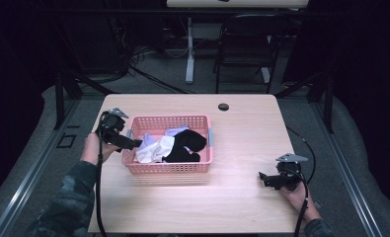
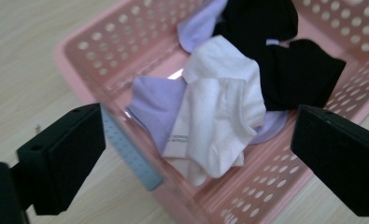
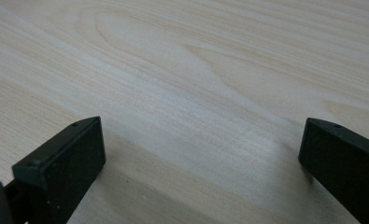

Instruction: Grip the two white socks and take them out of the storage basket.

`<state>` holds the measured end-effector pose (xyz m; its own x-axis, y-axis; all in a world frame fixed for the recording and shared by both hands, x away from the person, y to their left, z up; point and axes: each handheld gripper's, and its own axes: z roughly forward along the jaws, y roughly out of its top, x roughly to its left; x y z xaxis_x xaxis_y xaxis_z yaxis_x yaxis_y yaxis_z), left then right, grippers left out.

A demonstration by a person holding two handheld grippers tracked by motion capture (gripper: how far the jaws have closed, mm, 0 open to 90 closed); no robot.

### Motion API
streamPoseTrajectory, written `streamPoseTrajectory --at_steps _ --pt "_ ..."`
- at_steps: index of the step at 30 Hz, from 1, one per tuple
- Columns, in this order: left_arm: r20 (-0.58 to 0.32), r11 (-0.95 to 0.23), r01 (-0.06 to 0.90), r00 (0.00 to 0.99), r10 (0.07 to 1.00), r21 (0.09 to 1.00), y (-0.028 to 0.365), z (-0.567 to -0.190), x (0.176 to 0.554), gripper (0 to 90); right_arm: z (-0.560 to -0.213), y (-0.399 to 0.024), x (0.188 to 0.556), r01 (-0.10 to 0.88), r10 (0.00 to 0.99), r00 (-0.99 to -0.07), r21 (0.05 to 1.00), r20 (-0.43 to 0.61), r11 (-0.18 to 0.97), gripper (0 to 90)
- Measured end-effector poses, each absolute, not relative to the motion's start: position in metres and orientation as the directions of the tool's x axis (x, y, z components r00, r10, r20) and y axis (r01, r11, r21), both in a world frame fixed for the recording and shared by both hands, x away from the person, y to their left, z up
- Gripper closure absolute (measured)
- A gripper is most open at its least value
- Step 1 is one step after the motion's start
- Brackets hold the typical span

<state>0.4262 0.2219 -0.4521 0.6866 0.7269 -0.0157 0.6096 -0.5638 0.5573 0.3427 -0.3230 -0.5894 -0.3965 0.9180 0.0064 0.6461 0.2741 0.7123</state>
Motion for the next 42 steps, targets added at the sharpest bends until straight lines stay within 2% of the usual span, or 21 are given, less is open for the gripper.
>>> streamPoseTrajectory --at_steps 5,10,15,18,22,28,36,42 --pt "-0.036 -0.601 0.630 0.704 0.709 0.492 0.204 -0.467 0.437 8.2 -0.589 -0.323 0.343 0.646 0.918 -0.397 0.712 0.006 0.275 0.0" --pt "-0.039 -0.654 0.657 0.716 0.697 0.374 0.184 -0.483 0.446 18.8 -0.589 -0.323 0.343 0.646 0.918 -0.397 0.712 0.006 0.275 0.0" --pt "-0.047 -0.661 0.685 0.704 0.708 0.307 0.174 -0.496 0.453 27.1 -0.589 -0.323 0.342 0.646 0.917 -0.400 0.711 0.006 0.277 0.0" --pt "-0.083 -0.646 0.706 0.691 0.718 0.290 0.172 -0.502 0.456 35.9 -0.589 -0.323 0.342 0.646 0.917 -0.399 0.712 0.006 0.276 0.0" --pt "-0.068 -0.638 0.719 0.676 0.733 0.275 0.168 -0.509 0.459 38.0 -0.589 -0.323 0.342 0.646 0.919 -0.395 0.713 0.005 0.273 0.0" --pt "-0.050 -0.632 0.738 0.659 0.751 0.235 0.168 -0.520 0.461 48.1 -0.590 -0.323 0.342 0.645 0.918 -0.396 0.715 0.009 0.271 0.0" --pt "-0.029 -0.640 0.732 0.663 0.748 0.235 0.169 -0.520 0.462 73.2 -0.589 -0.323 0.342 0.646 0.917 -0.399 0.711 0.006 0.277 0.0" --pt "0.002 -0.653 0.710 0.676 0.736 0.264 0.172 -0.511 0.460 76.9 -0.589 -0.323 0.342 0.646 0.917 -0.400 0.712 0.007 0.276 0.0"
